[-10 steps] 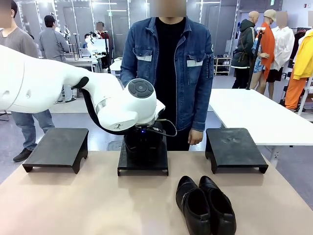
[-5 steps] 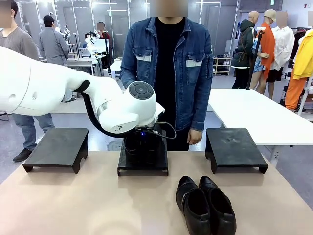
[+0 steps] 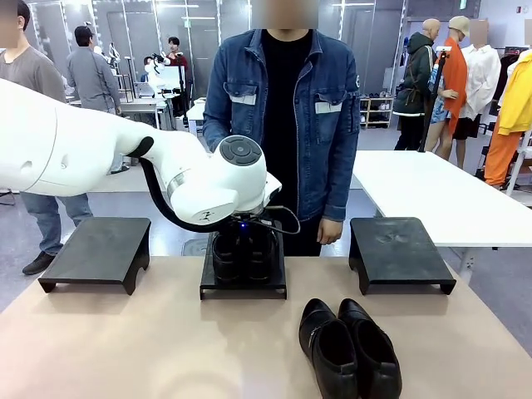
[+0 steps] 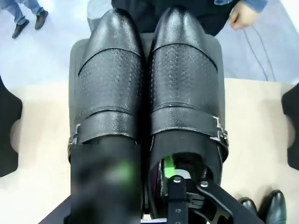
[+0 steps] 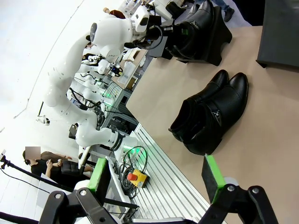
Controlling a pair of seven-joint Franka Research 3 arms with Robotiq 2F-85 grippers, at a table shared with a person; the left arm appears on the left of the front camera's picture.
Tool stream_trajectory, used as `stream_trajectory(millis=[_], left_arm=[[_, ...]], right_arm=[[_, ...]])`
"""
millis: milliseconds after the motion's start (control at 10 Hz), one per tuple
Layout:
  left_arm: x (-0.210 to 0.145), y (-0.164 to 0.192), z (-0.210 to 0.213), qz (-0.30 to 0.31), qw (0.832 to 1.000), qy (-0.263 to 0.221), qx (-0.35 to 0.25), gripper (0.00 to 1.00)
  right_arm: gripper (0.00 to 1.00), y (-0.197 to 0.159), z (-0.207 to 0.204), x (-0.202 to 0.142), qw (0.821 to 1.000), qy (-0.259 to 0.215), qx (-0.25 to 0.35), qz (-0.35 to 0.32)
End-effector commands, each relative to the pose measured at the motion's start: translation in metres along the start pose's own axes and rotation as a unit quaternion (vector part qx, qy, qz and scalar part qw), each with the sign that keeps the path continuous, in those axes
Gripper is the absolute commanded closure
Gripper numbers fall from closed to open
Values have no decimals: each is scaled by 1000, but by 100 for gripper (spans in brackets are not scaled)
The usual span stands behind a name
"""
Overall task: Place the shoes on the stand as instructed by the person.
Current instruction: Pick up one pair of Shoes and place it on the Shoes Stand indicated by the person, then pick up another pair of Shoes and place it on the Shoes Stand indicated by the person.
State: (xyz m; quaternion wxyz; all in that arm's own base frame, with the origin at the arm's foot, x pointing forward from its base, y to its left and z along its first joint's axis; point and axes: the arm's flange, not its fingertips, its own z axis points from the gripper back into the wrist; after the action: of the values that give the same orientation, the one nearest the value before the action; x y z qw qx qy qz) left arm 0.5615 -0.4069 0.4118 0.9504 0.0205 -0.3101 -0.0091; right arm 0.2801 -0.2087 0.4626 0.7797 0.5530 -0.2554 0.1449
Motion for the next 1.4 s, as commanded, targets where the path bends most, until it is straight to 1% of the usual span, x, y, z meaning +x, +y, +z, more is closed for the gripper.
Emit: stream_trajectory(millis=[0, 100, 300, 400, 500, 700, 800, 1300], left_arm=[[8, 1, 8, -3, 1000, 4, 0, 7], [7, 2, 12, -5, 1000, 9, -1, 0], [6, 5, 19, -2, 1000, 19, -2, 0], [6, 6, 23, 0, 1000, 24, -5, 7], [4, 7, 26, -1, 1000, 24, -5, 0], [-1, 10, 31, -2, 1000, 18, 8, 0], [8, 2, 21, 7, 1000, 10, -8, 0], [8, 2, 21, 7, 1000, 10, -8, 0]], right_arm=[[0, 1, 0, 1, 1000, -6, 6, 9], [0, 1, 0, 1, 1000, -6, 6, 9], [0, 1, 0, 1, 1000, -6, 6, 9], [0, 1, 0, 1, 1000, -6, 6, 9], [0, 1, 0, 1, 1000, -6, 6, 9], [0, 1, 0, 1, 1000, -6, 6, 9], [0, 1, 0, 1, 1000, -6, 6, 9], [0, 1, 0, 1, 1000, -6, 6, 9]])
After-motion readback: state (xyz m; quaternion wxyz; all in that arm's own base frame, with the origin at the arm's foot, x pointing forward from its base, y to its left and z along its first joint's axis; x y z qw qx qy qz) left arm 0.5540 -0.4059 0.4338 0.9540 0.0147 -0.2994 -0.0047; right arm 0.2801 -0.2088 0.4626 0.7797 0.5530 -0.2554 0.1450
